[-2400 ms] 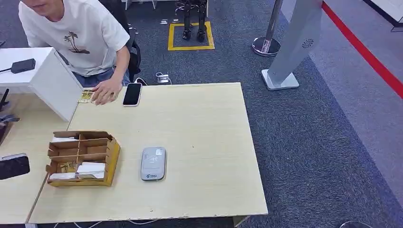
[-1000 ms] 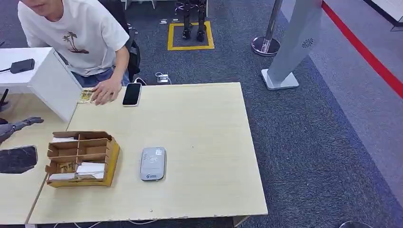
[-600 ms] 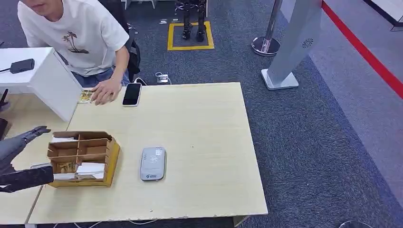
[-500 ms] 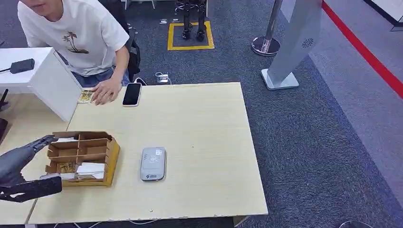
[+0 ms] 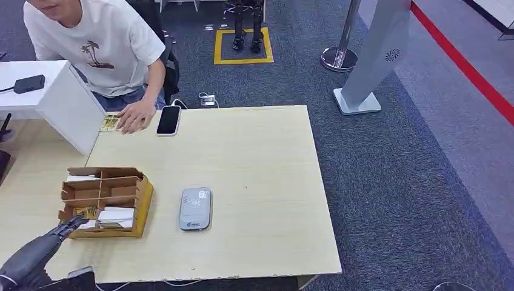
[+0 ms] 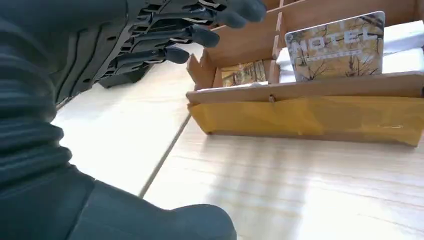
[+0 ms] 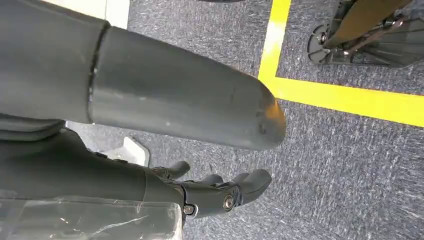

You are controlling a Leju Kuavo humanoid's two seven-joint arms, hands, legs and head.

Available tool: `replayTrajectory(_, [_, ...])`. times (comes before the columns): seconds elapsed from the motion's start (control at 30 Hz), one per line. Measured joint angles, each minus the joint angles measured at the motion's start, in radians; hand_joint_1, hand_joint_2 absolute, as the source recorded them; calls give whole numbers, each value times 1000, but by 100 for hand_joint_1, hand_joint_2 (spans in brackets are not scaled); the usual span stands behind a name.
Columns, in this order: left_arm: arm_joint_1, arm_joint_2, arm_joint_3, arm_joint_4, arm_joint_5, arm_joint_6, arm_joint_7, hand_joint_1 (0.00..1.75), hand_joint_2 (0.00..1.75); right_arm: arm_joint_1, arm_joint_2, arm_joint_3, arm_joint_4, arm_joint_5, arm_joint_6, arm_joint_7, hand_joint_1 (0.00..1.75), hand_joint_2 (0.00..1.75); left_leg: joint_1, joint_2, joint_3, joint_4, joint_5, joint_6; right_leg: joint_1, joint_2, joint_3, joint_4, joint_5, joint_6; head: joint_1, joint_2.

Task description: Pass the card to the sensor for recognition and then transmit it.

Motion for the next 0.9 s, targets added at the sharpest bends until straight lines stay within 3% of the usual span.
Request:
replayTrajectory(0.5, [-8, -24, 59, -2, -20, -15, 2, 0, 175, -2, 0, 0, 0, -4, 5, 1, 0, 0, 0, 0, 0, 0, 0, 0, 0, 0, 0, 0, 0, 0, 0, 0])
replayTrajectory(0.9, [-63, -41, 106, 12, -54, -89, -1, 0, 175, -3, 0, 0, 0, -5, 6, -3, 0, 0, 0, 0, 0, 0, 0, 0, 0, 0, 0, 0, 0, 0, 0, 0])
